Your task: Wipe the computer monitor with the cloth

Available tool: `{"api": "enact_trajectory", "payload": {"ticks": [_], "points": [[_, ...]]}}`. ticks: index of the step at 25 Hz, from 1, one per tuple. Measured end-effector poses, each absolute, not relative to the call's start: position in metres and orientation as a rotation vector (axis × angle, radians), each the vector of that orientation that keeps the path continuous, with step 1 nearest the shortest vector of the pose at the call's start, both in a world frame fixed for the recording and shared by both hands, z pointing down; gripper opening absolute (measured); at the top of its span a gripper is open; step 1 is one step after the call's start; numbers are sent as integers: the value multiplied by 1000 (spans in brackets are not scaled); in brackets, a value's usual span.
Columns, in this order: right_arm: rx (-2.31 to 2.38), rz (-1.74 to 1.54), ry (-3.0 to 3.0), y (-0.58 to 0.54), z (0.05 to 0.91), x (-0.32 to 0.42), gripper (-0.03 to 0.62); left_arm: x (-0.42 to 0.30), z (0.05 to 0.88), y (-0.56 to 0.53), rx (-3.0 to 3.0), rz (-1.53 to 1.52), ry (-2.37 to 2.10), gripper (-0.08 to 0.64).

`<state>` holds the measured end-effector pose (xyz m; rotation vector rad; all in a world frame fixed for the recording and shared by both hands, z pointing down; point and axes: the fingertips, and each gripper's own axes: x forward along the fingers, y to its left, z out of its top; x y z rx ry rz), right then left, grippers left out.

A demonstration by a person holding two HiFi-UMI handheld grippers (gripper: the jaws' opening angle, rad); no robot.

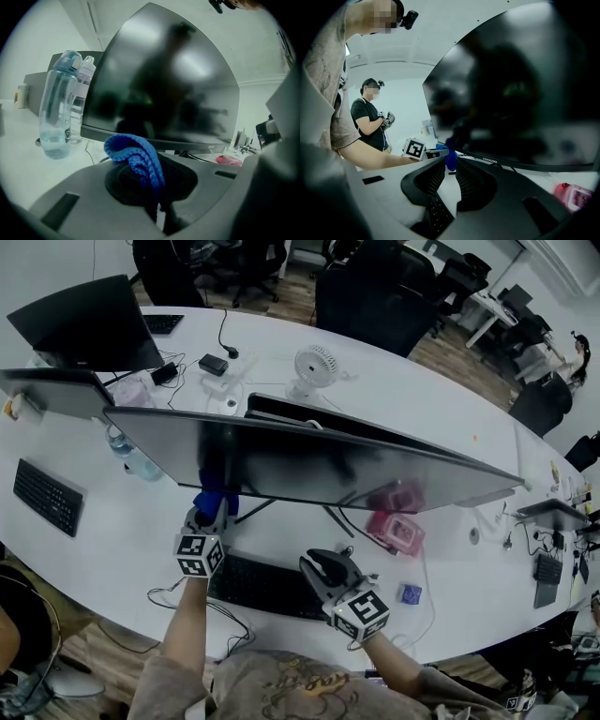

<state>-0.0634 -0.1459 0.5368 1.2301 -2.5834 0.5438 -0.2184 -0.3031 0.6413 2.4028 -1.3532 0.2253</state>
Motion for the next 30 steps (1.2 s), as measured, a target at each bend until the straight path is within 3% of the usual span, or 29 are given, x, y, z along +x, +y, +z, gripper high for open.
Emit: {"api": "enact_trajectory", "payload": {"ticks": [30], "points": [[1382, 529, -2509, -71, 524, 96, 67, -17, 613, -245, 2548, 177, -1180, 49]]}}
